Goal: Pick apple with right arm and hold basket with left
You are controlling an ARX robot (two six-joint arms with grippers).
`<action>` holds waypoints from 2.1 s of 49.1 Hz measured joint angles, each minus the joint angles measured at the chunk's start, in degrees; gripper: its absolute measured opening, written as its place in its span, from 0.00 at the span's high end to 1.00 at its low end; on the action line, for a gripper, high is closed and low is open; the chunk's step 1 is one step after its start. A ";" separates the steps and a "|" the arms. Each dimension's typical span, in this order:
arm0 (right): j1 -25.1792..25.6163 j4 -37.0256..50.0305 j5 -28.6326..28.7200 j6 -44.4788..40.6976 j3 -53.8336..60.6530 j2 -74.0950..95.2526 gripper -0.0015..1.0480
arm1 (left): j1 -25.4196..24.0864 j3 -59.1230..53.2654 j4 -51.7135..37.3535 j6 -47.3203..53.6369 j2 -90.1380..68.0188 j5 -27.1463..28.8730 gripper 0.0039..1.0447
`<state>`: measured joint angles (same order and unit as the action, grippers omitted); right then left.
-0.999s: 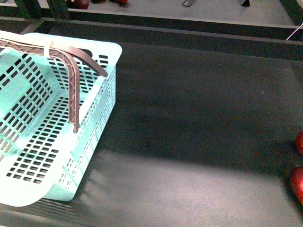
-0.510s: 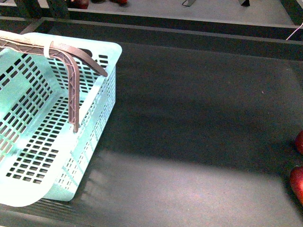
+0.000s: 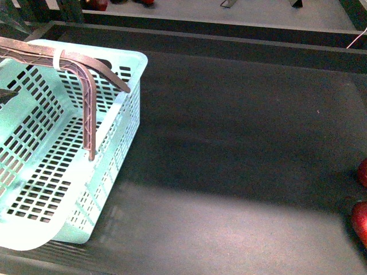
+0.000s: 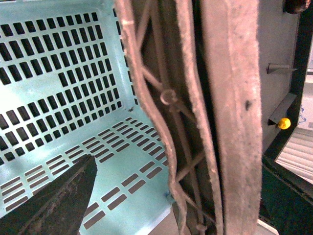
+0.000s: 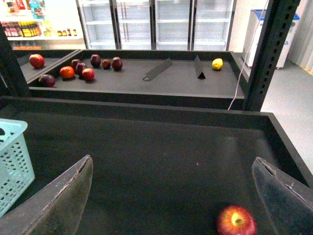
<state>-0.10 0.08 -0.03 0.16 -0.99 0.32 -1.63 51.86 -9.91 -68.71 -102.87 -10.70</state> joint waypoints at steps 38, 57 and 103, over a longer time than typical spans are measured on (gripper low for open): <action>0.02 0.02 -0.02 0.00 0.00 0.00 0.08 | 1.20 2.58 3.30 -1.99 -0.74 1.07 0.83; 0.02 0.00 0.00 0.00 0.00 0.00 0.08 | 3.91 0.22 6.73 2.03 6.73 -0.79 0.83; 0.02 0.02 0.00 0.00 0.00 0.00 0.08 | 39.67 12.76 17.27 9.90 15.47 0.94 0.84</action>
<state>-0.08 0.10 -0.03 0.16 -0.99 0.32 38.04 64.62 7.35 -58.81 -87.39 -9.76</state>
